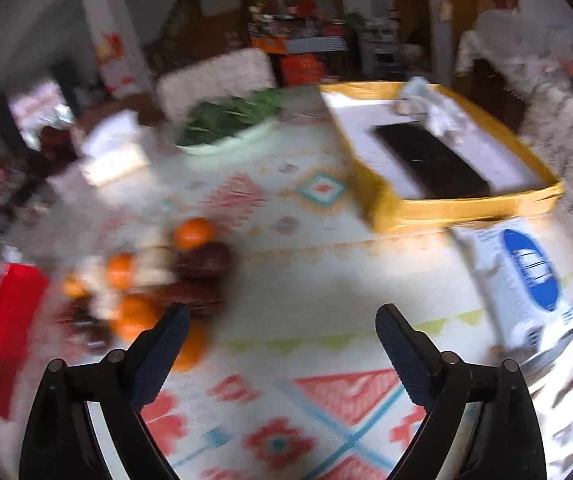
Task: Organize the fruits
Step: 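Move both grippers toward the fruit pile, then grasp a red date with the left gripper while the right gripper grasps an orange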
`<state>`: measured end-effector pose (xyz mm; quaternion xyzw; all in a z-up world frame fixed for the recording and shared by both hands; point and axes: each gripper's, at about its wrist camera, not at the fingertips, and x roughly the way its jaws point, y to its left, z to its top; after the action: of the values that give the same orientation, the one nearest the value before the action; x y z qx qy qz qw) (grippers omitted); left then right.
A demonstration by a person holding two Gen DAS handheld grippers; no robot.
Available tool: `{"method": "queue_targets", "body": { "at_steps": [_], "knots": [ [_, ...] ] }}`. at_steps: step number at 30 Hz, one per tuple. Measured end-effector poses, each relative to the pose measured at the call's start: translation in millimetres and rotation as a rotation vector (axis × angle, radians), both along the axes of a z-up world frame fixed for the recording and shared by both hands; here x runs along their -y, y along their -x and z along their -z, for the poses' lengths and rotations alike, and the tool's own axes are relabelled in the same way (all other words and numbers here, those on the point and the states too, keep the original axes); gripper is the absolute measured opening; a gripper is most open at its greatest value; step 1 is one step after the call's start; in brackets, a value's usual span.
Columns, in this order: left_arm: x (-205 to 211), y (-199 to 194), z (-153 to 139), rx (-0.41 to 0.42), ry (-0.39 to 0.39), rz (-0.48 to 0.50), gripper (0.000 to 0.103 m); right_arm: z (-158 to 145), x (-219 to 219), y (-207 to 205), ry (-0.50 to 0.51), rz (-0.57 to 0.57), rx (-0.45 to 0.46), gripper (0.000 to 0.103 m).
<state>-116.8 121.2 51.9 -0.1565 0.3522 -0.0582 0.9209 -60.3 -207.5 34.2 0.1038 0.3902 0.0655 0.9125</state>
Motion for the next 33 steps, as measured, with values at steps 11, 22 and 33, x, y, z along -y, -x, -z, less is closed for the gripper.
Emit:
{"method": "queue_targets", "body": {
  "at_steps": [11,22,33],
  "knots": [
    [15,-27,15,-0.075,-0.087,0.076,0.04,18,-51,-9,-0.015,-0.2,-0.084,0.054],
    [48,-78,28,-0.112,-0.165,0.174,0.04,20,-59,-9,0.041,-0.208,-0.065,0.039],
    [52,-101,41,-0.156,-0.18,0.177,0.03,21,-60,-9,0.044,-0.212,-0.062,0.039]
  ]
}}
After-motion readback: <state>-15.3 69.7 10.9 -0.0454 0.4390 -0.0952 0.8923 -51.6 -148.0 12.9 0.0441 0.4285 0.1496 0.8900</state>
